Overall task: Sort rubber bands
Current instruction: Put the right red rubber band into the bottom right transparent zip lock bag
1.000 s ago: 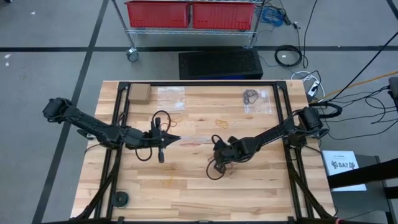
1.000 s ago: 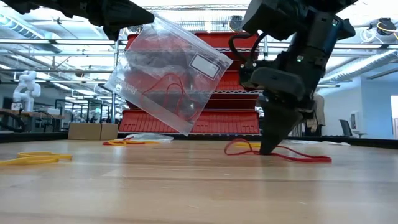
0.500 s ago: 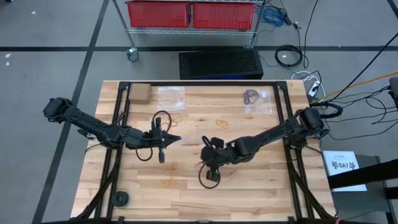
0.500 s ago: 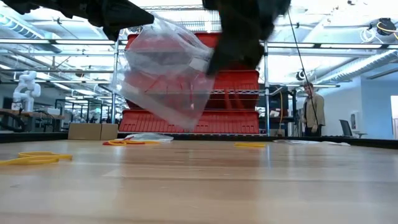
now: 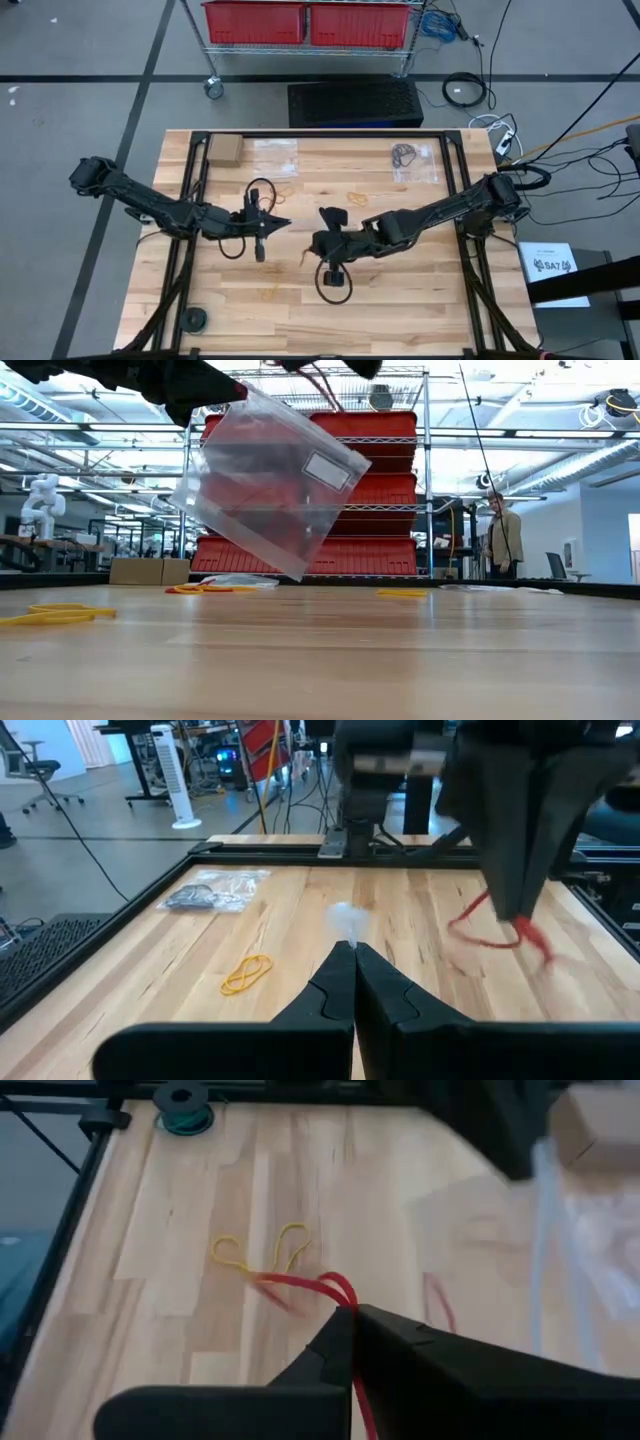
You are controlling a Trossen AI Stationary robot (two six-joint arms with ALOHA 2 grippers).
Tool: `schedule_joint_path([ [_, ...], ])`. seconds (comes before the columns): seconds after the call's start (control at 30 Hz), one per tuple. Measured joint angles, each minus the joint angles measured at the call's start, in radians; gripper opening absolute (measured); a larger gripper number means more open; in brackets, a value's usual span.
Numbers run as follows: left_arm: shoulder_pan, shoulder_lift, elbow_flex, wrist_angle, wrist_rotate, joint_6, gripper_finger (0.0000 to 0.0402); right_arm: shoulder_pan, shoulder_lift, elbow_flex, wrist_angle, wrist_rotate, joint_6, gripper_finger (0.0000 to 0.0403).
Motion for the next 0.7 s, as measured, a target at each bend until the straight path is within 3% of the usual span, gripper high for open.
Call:
schedule_joint_path([
  [0.13, 0.0, 0.0, 0.0, -0.001, 0.0, 0.0, 0.0, 0.0, 0.0, 0.05, -0.026, 0.036, -0.054, 0.0],
  [0.37, 0.0, 0.0, 0.0, -0.001, 0.0, 0.0, 0.0, -0.003, -0.001, 0.117, -0.07, 0.188, -0.13, 0.0],
  [0.7, 0.0, 0.0, 0.0, 0.0, 0.0, 0.0, 0.0, -0.005, -0.001, 0.123, -0.043, 0.381, -0.115, 0.0],
])
